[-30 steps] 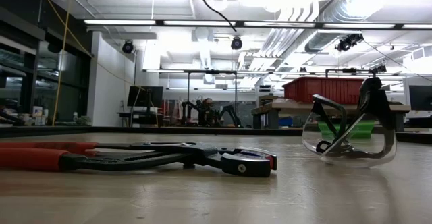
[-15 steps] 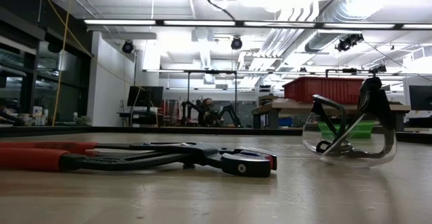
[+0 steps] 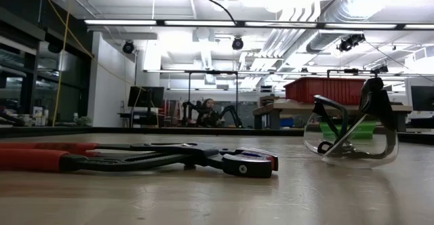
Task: Coil cords
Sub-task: Coil the black wire on the black spool
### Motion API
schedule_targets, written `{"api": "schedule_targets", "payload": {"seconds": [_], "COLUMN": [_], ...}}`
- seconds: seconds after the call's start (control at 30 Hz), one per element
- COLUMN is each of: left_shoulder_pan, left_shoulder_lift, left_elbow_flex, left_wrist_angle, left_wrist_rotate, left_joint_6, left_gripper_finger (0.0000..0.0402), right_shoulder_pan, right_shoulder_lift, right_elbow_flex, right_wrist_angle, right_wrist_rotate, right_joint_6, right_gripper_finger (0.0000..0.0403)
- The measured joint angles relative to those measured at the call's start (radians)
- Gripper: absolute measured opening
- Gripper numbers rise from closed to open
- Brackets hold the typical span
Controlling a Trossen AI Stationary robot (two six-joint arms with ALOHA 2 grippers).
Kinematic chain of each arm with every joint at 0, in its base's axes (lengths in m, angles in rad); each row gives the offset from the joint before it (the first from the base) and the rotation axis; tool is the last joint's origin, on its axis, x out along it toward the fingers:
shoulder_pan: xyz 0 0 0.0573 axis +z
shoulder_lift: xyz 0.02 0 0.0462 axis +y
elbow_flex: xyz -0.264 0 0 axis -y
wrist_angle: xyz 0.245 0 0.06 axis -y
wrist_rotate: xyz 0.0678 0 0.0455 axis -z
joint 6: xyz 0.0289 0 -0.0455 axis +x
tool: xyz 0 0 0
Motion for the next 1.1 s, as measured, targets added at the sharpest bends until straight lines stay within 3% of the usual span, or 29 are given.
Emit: {"api": "schedule_targets", "payload": {"seconds": [0.17, 0.37, 0.53, 0.7, 0.8, 0.97, 1.1], "left_shoulder_pan": [0.033, 0.087, 0.115, 0.122, 0.121, 0.117, 0.112], "left_shoulder_lift": [0.027, 0.074, 0.103, 0.109, 0.109, 0.108, 0.106], "left_elbow_flex": [0.001, 0.001, 0.0, 0.0, 0.0, 0.0, 0.002], "left_wrist_angle": [0.021, 0.084, 0.09, 0.067, 0.079, 0.07, 0.049], "left_wrist_rotate": [0.021, 0.188, 0.267, 0.291, 0.303, 0.406, 0.41], "left_joint_6": [-0.241, -0.556, -0.747, -0.803, -0.901, -1.054, -1.079], "left_gripper_finger": [0.0, 0.0, 0.0, 0.0, 0.0, 0.0, 0.0], "right_shoulder_pan": [0.057, 0.111, 0.126, 0.126, 0.127, 0.126, 0.126], "right_shoulder_lift": [0.018, 0.069, 0.093, 0.095, 0.095, 0.096, 0.096], "right_elbow_flex": [0.0, 0.0, 0.0, 0.0, 0.0, 0.0, 0.0], "right_wrist_angle": [0.083, 0.247, 0.339, 0.368, 0.367, 0.423, 0.472], "right_wrist_rotate": [-0.011, -0.022, -0.022, -0.02, 0.041, 0.079, 0.08], "right_joint_6": [0.006, 0.006, 0.006, 0.006, 0.006, -0.01, -0.014], "right_gripper_finger": [0.0003, 0.0002, 0.0001, 0.0001, 0.0001, 0.0, 0.0]}}
